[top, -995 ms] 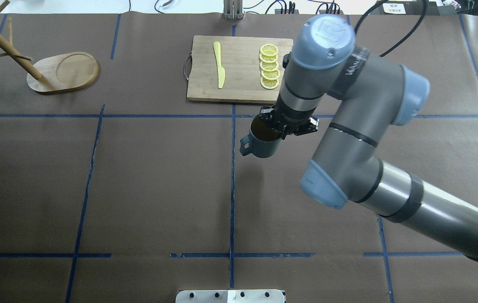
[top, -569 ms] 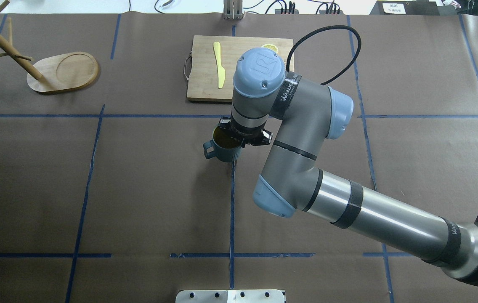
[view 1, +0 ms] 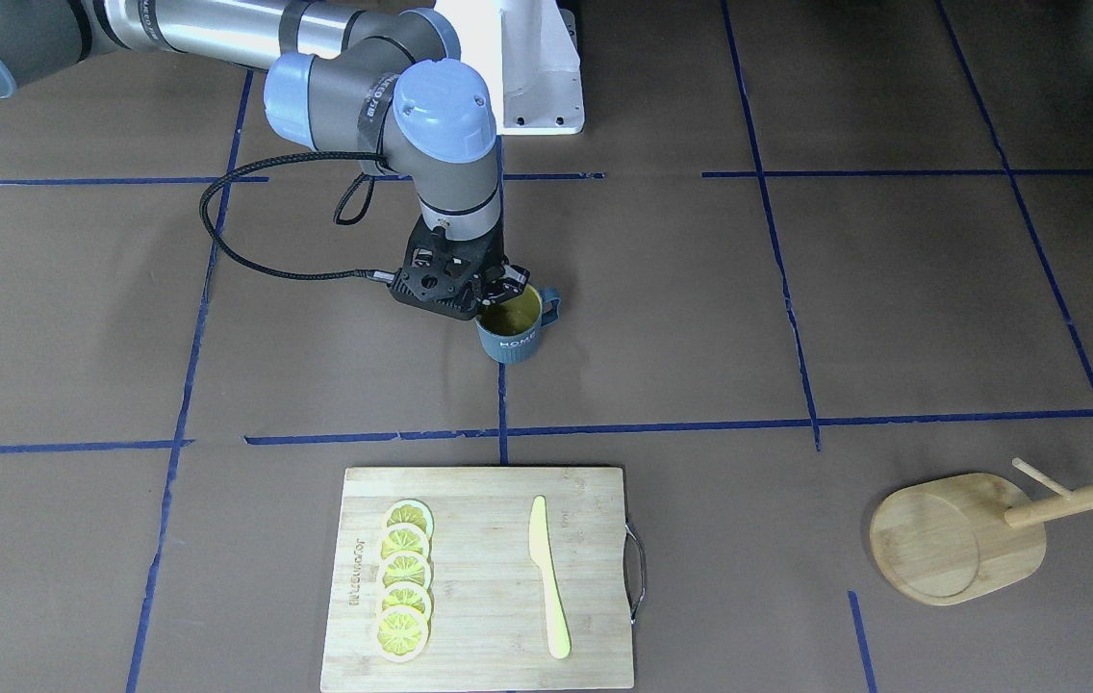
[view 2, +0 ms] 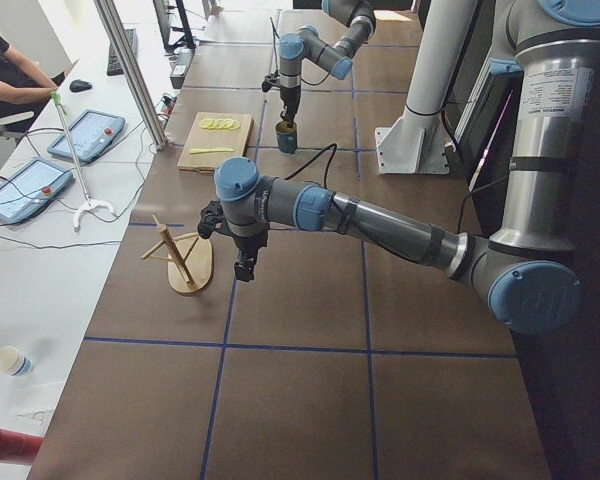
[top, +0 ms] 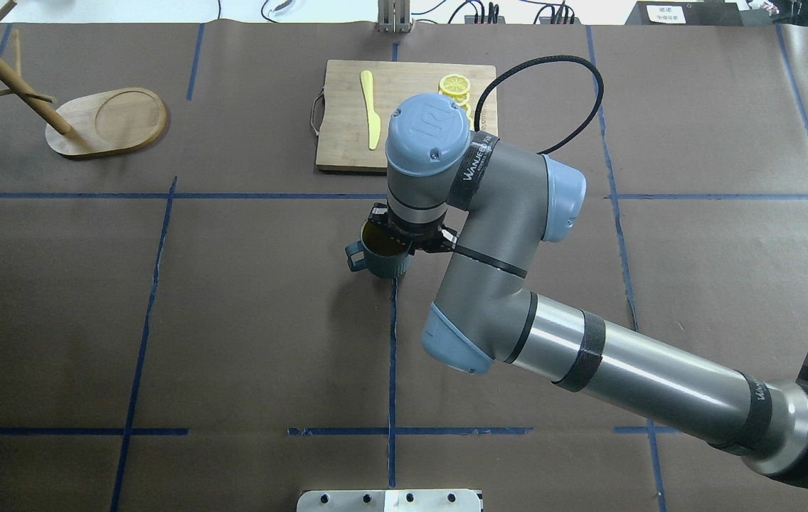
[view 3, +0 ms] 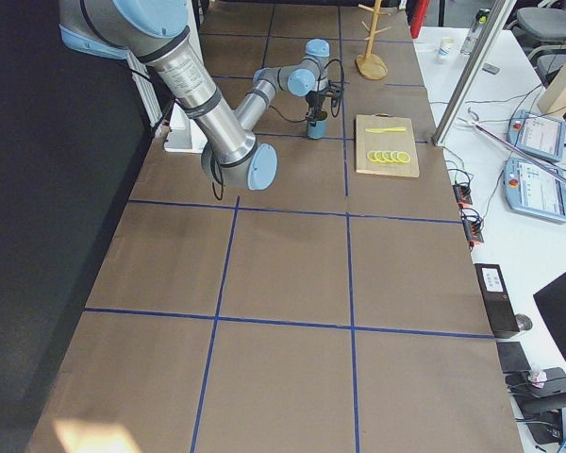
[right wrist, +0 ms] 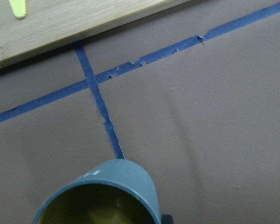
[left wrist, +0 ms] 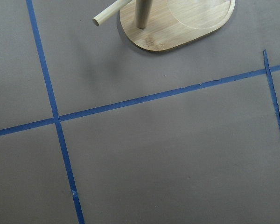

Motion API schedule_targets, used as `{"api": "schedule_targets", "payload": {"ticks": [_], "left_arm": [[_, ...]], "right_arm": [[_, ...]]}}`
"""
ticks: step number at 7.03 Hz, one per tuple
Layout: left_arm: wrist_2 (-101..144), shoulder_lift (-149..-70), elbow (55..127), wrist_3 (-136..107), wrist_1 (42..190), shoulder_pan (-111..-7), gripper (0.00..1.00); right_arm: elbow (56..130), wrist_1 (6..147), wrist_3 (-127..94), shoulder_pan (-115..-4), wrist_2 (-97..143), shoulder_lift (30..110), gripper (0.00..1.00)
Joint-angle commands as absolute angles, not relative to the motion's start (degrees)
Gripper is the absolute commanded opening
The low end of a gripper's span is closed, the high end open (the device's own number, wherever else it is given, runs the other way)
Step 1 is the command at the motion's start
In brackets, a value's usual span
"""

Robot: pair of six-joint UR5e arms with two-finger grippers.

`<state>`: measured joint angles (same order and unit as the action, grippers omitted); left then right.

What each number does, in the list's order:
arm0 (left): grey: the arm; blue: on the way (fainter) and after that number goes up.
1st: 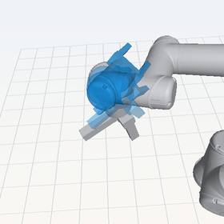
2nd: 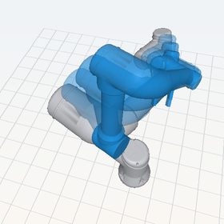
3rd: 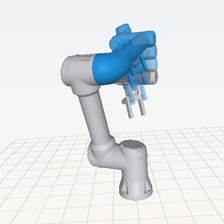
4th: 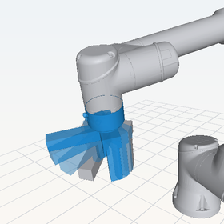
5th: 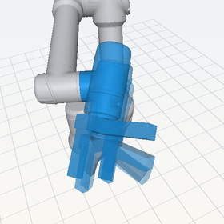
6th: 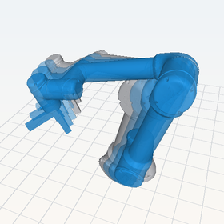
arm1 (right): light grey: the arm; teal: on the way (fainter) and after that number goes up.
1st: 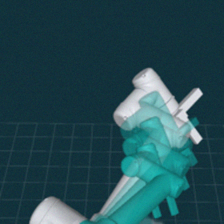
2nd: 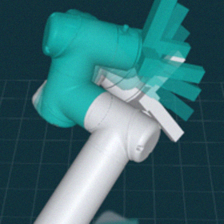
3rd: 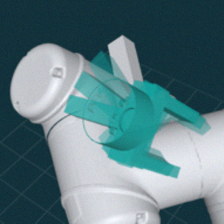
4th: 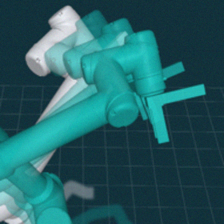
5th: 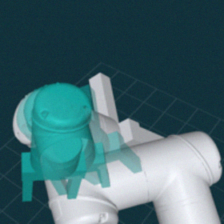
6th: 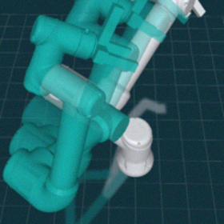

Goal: Hang cup on storage rack
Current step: 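Carry the mug with the right gripper toward the table center and set it upright, then open the right gripper and lift it away while the left arm reaches toward the mug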

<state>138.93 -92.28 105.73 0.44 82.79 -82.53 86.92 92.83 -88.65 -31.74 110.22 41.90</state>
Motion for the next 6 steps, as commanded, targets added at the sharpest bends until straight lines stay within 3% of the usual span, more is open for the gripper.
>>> {"api": "schedule_targets", "payload": {"ticks": [1,4,6], "left_arm": [[138.9,-92.3,105.6,0.4,82.8,-82.5,1.0],[138.9,-92.8,108.7,-1.6,82.7,-82.4,1.0],[138.1,-92.3,119.6,-15.6,82.4,-73.7,1.0]], "right_arm": [[87.4,93.4,-88.7,-31.7,110.0,42.3,0.99],[92.5,95.3,-88.7,-33.0,110.7,42.5,1.0],[96.7,97.6,-87.9,-35.8,111.2,44.6,1.0]]}}
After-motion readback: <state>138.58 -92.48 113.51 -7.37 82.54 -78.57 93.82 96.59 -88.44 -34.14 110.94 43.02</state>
